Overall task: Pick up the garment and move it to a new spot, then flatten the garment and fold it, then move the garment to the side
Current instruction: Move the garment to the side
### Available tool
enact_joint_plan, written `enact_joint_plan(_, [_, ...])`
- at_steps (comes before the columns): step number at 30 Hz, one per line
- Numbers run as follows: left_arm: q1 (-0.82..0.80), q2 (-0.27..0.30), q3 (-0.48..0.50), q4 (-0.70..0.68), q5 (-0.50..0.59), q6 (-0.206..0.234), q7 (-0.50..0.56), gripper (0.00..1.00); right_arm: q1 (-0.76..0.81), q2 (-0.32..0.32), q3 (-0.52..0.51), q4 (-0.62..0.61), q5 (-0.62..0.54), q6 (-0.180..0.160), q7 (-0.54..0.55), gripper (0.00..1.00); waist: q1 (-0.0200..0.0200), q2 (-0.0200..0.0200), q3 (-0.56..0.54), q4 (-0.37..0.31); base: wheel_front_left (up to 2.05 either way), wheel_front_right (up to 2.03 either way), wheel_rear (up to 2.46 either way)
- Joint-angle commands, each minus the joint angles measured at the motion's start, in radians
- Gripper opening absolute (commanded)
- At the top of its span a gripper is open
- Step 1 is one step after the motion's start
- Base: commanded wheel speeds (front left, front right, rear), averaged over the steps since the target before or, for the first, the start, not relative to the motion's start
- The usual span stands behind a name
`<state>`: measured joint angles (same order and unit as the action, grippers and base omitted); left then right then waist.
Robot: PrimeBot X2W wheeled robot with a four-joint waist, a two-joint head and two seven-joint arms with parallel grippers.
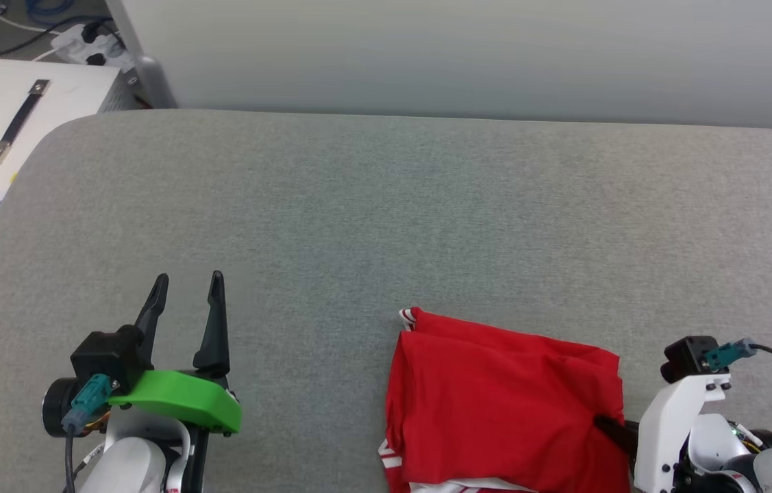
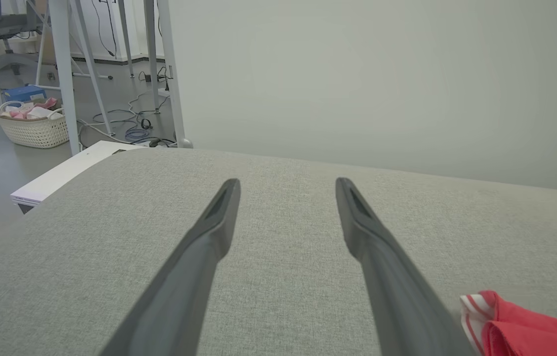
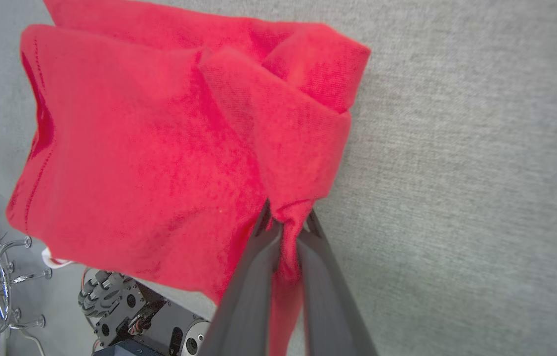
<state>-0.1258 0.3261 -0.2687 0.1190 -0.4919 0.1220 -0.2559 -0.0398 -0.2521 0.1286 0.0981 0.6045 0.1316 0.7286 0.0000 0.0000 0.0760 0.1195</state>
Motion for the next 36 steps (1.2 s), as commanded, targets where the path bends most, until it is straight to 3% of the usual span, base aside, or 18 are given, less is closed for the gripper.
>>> enact_joint_plan(1, [0.016, 0.002, 0.004, -0.009, 0.003, 0.005, -0.005, 1.00, -0.032, -0.015, -0.008, 0.003, -0.010, -0.001, 0.009, 0.00, 0.0000, 0.0000, -0.023, -0.096, 0.00, 0.00, 0.00])
enact_joint_plan(8, [0.020, 0.003, -0.007, -0.057, 0.003, 0.005, 0.002, 1.00, -0.134, -0.067, -0.020, 0.034, -0.048, -0.001, 0.043, 0.00, 0.0000, 0.0000, 0.036, -0.244, 0.00, 0.00, 0.00])
enact_joint_plan(16, [-0.059, 0.038, -0.032, -0.117, 0.025, -0.024, 0.039, 1.00, -0.330, -0.107, -0.086, 0.143, -0.106, -0.001, 0.020, 0.00, 0.0000, 0.0000, 0.174, -0.359, 0.00, 0.00, 0.00])
enact_joint_plan(26, [-0.167, 0.091, -0.056, -0.197, 0.064, -0.058, 0.092, 1.00, -0.507, -0.161, -0.272, 0.237, -0.286, -0.001, -0.014, 0.00, 0.0000, 0.0000, 0.325, -0.367, 0.00, 0.00, 0.00])
enact_joint_plan(36, [-0.272, 0.127, -0.064, -0.266, 0.096, -0.083, 0.113, 1.00, -0.630, -0.214, -0.479, 0.218, -0.407, -0.001, -0.052, 0.00, 0.0000, 0.0000, 0.467, -0.337, 0.00, 0.00, 0.00])
